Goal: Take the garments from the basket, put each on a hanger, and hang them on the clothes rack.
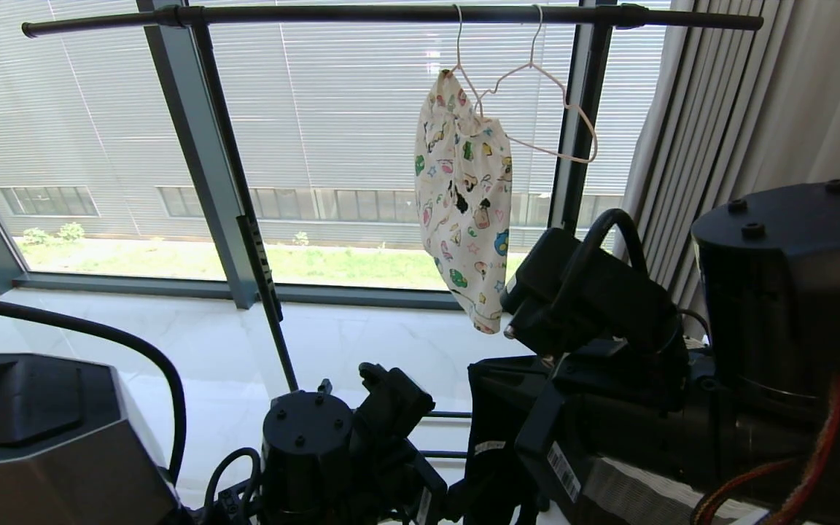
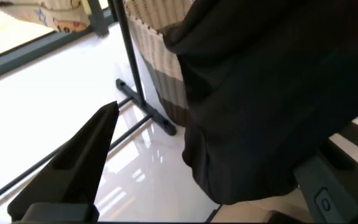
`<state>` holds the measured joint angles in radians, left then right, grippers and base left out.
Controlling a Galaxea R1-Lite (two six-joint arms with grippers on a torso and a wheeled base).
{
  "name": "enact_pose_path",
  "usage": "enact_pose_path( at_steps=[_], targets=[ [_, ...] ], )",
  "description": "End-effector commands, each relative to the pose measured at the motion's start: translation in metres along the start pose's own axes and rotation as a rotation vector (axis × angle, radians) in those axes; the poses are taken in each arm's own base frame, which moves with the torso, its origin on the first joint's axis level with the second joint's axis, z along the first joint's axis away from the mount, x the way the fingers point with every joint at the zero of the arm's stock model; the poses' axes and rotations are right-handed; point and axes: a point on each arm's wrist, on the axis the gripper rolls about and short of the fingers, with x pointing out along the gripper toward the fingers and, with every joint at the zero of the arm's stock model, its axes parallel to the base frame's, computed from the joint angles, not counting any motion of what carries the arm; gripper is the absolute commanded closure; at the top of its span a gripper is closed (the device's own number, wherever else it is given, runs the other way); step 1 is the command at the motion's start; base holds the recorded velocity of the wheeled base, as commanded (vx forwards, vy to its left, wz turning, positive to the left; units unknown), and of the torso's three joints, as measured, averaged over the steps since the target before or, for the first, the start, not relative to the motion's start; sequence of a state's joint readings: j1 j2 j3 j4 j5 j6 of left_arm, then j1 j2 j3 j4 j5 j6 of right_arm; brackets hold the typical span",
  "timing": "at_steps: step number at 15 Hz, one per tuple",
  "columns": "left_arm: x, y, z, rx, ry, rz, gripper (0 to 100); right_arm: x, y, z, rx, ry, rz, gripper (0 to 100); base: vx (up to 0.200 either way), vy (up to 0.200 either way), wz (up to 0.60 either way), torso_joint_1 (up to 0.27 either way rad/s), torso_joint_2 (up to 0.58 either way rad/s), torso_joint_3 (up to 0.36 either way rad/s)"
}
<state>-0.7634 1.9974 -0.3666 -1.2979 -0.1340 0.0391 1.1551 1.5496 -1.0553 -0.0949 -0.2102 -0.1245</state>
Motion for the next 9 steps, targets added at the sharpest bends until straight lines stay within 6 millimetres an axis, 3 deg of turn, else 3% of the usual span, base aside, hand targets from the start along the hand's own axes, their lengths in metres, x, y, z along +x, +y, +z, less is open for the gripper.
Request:
enact_pose_path(
  at_steps=[1,3,4,9],
  targets=[
    [0.0107,0.0031,-0.0218,-0.012,0.083,0.005,0,-0.0009,0.0005,0.0013,-0.001,-0.006,0.002,100,0.0,0.0,0.0,0.0,0.0,0.0],
    [0.0129,0.0038,-0.0265,-0.004,0.1,0.009,0,-0.0024,0.0001,0.002,0.001,-0.01,0.002,100,0.0,0.0,0.0,0.0,0.0,0.0],
    [0.0129,0.0038,-0.0274,0.003,0.105,0.013,100,-0.0033,-0.0005,0.0019,0.002,-0.011,0.0,100,0.0,0.0,0.0,0.0,0.0,0.0],
    [0.0122,0.0051,-0.0286,0.011,0.11,0.092,100,-0.0025,-0.0013,-0.0008,0.046,-0.002,-0.001,100,0.0,0.0,0.0,0.0,0.0,0.0]
  ],
)
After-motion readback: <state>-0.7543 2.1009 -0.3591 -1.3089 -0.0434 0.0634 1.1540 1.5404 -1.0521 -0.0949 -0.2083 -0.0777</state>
